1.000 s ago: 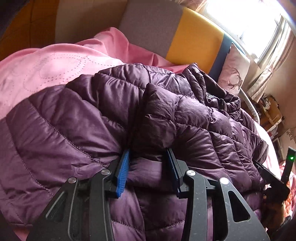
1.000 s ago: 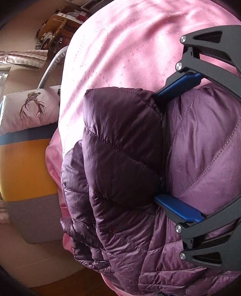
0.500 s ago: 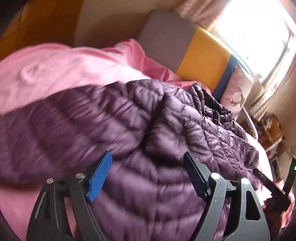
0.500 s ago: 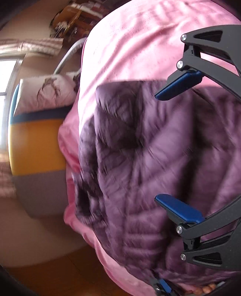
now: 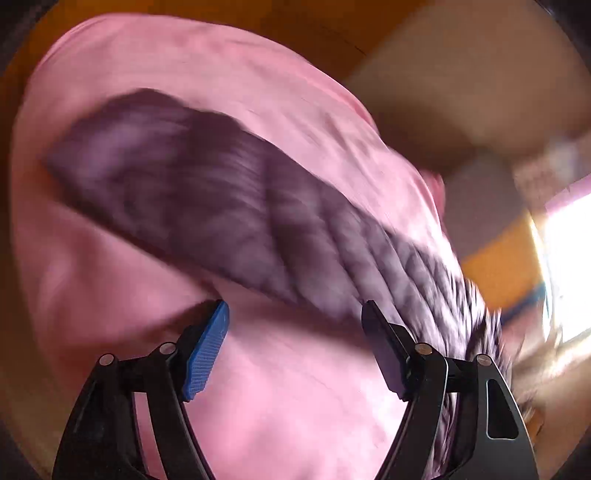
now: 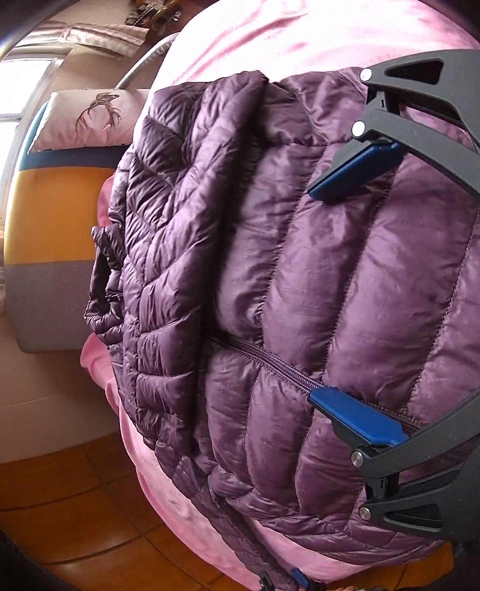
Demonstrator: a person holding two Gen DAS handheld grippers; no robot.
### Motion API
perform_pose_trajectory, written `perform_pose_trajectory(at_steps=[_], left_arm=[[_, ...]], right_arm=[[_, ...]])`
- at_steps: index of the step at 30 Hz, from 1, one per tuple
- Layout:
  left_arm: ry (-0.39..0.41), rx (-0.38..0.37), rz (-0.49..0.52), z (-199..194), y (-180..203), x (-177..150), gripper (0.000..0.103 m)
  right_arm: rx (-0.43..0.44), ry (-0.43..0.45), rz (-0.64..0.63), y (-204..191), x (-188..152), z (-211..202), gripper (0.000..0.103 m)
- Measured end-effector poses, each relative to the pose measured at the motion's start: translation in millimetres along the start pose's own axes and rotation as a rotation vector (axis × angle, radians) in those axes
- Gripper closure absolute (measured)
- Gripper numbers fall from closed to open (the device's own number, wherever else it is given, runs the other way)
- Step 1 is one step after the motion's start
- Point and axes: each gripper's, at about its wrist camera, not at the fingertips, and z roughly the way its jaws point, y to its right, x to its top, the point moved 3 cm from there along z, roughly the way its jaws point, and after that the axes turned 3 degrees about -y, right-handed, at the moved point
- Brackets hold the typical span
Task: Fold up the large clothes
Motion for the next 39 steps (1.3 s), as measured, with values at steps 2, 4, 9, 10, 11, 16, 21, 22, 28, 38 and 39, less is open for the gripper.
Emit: perform_pose_trajectory(at_steps=[2,4,9,10,11,16,21,22,28,38,39], left_arm=[[0.045,0.02,-0.075,-9.6,-23.4,20.2,0.035],[0.065,0.018,-0.145,-11.8,-43.1,38.0,0.055],[0.059,-0.002,-0.165,-8.6,-49.0,59.2,0.092],[0.077,-0.018,-0.12,-13.5,-35.5,59.7,0.092],[0.088,-0.039,-0.081,-18.5,-23.9,58.5,0.092],[0.117,-0.195,0.189,-43.5,64.7,35.4,0.092],[0.063,-0.347,0.47,-49.6,157.9,-21.0,0.092],[0.039,-0.376,0.525,-47.8,175.1,-37.7,0.092],[-0.118,-0.438,0.804,-21.5,238.5,-140.3,0.092],[-0.285,-0.342,0.981,36.1,243.9,-218.8,0.081],[-0.293,-0.341,0.982,36.9,242.7,-218.9,0.077]], right_arm=[[-0.004,-0.005,0.0,0.4,-0.2,2.7,0.002],[-0.009,-0.005,-0.002,-0.2,-1.2,3.6,0.002],[-0.012,-0.007,0.013,3.3,-1.8,3.6,0.002],[-0.013,-0.008,0.015,3.3,-1.9,3.5,0.002],[-0.014,-0.008,0.017,3.2,-1.6,3.4,0.002],[-0.002,-0.006,0.032,4.7,-1.2,-1.8,0.002],[0.03,0.012,0.067,9.9,-1.0,-13.0,0.002],[0.045,0.016,0.08,12.2,-0.7,-16.0,0.002],[0.191,0.046,0.19,26.7,6.4,-35.3,0.006],[0.468,0.006,0.295,1.7,41.6,-25.5,0.008],[0.484,-0.007,0.292,-5.1,45.5,-19.9,0.008]])
